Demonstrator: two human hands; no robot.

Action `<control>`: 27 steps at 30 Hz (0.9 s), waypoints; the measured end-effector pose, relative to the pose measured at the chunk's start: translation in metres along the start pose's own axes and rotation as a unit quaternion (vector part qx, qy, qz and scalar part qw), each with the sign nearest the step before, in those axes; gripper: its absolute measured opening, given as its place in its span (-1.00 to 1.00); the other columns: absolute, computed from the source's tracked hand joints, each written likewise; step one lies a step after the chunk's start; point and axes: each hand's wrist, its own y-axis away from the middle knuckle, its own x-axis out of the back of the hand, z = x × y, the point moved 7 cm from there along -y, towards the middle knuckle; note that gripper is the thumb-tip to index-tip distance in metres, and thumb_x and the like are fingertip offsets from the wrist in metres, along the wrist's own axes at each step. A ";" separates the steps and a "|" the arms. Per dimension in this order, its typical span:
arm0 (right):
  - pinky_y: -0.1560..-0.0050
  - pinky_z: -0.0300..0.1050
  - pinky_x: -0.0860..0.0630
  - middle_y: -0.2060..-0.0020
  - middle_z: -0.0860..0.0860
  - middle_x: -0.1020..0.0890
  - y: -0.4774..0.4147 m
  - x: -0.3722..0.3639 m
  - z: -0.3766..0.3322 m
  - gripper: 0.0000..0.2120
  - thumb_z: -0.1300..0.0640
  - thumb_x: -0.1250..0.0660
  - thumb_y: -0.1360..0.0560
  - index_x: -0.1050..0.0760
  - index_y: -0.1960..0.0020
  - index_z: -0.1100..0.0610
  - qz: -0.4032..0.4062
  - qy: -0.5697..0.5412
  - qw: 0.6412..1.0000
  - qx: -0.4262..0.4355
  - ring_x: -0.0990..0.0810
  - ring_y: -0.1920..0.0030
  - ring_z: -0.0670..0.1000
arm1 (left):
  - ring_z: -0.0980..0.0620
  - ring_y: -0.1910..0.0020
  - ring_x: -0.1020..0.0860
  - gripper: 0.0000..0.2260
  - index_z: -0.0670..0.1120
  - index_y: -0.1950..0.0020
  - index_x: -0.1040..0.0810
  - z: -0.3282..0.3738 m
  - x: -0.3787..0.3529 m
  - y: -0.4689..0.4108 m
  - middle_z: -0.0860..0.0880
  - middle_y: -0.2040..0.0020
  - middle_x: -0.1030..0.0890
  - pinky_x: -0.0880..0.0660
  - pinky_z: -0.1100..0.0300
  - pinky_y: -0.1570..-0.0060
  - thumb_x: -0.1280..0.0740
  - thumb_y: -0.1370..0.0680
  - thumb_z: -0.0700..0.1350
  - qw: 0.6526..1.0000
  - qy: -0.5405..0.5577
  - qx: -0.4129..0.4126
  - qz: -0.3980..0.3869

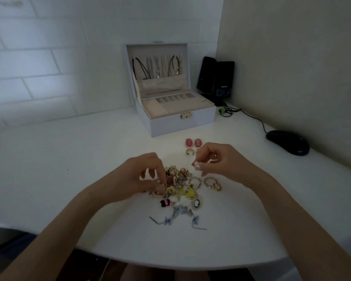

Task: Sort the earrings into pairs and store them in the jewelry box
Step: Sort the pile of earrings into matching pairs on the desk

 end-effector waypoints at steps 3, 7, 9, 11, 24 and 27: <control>0.23 -0.19 -0.58 0.16 0.19 -0.63 0.000 0.002 0.001 -0.92 0.32 -0.42 -0.41 -0.51 0.18 0.26 0.013 -0.017 1.000 -0.006 -0.63 0.21 -0.11 | 0.11 0.14 -0.54 -0.88 0.08 0.17 -0.55 0.009 0.001 -0.019 0.12 0.12 -0.56 -0.43 0.35 0.16 -0.41 -0.37 0.06 0.999 0.030 -0.010 0.029; 0.30 -0.24 -0.56 0.32 0.13 -0.64 -0.002 0.011 0.009 -0.89 0.32 -0.39 -0.43 -0.50 0.13 0.37 0.047 -0.042 0.997 -0.039 -0.63 0.37 -0.08 | 0.23 0.23 -0.54 -0.95 -0.10 0.16 -0.57 0.018 -0.009 -0.052 0.09 0.21 -0.62 -0.45 0.38 0.18 -0.42 -0.44 -0.18 0.998 0.036 0.002 0.044; 0.28 -0.22 -0.58 0.31 0.13 -0.65 -0.003 0.020 0.018 -0.87 0.30 -0.40 -0.43 -0.52 0.14 0.39 0.065 -0.066 0.993 -0.072 -0.64 0.35 -0.03 | 0.26 0.27 -0.51 -0.94 -0.14 0.17 -0.58 0.023 -0.015 -0.070 0.05 0.22 -0.63 -0.39 0.46 0.22 -0.44 -0.42 -0.19 0.999 0.018 -0.003 0.050; 0.27 -0.20 -0.60 0.29 0.17 -0.67 -0.002 0.028 0.029 -0.83 0.27 -0.42 -0.42 -0.54 0.14 0.41 0.084 -0.091 0.986 -0.113 -0.66 0.33 0.02 | 0.29 0.30 -0.50 -0.93 -0.15 0.18 -0.58 0.022 -0.021 -0.086 0.04 0.24 -0.63 -0.37 0.49 0.24 -0.45 -0.41 -0.19 0.998 0.013 0.000 0.054; 0.38 -0.17 -0.61 0.25 0.25 -0.65 -0.025 0.064 0.051 -0.91 0.37 -0.43 -0.38 -0.58 0.12 0.28 0.136 0.008 0.971 -0.196 -0.65 0.36 0.11 | 0.04 0.17 -0.54 -0.90 -0.17 0.12 -0.57 0.005 -0.041 -0.167 -0.09 0.12 -0.64 -0.48 0.23 0.18 -0.43 -0.42 -0.19 0.990 -0.134 0.036 0.030; 0.34 -0.22 -0.61 0.29 0.18 -0.63 -0.034 0.070 0.057 -0.90 0.37 -0.39 -0.41 -0.60 0.07 0.30 0.151 0.020 0.968 -0.199 -0.62 0.35 0.04 | 0.00 0.09 -0.56 -0.89 -0.13 0.10 -0.58 0.002 -0.044 -0.177 -0.07 0.08 -0.63 -0.49 0.14 0.10 -0.43 -0.43 -0.15 0.986 -0.154 0.045 0.036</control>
